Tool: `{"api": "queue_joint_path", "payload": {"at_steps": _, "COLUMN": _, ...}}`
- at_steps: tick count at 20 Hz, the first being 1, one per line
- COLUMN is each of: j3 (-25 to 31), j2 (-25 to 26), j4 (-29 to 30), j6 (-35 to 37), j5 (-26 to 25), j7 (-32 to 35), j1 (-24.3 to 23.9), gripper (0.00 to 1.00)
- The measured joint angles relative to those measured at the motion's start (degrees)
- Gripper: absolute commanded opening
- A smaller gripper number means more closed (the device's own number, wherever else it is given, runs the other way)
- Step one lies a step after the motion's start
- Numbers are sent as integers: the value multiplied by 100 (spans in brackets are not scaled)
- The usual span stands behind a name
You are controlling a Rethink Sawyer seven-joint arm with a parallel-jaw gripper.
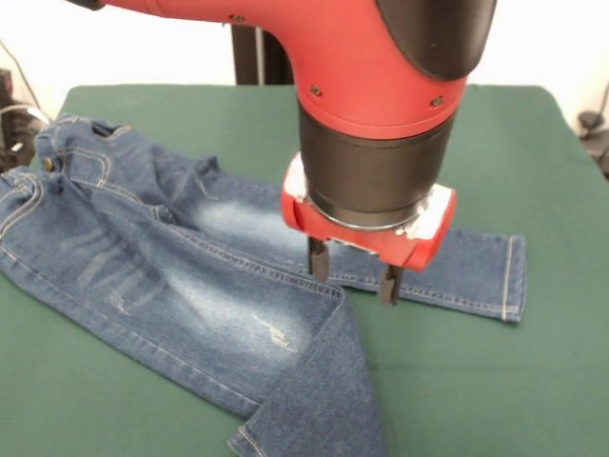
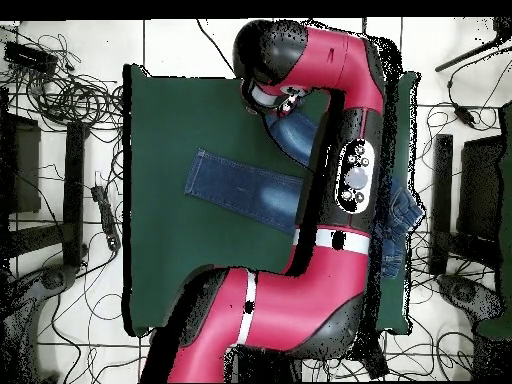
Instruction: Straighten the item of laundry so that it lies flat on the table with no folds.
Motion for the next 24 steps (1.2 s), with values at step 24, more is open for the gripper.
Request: {"api": "queue_joint_path", "payload": {"at_steps": 24, "j3": 330, "j2": 711, "j4": -133, "j6": -1054, "j5": -9, "j7": 0, "j1": -547, "gripper": 100}}
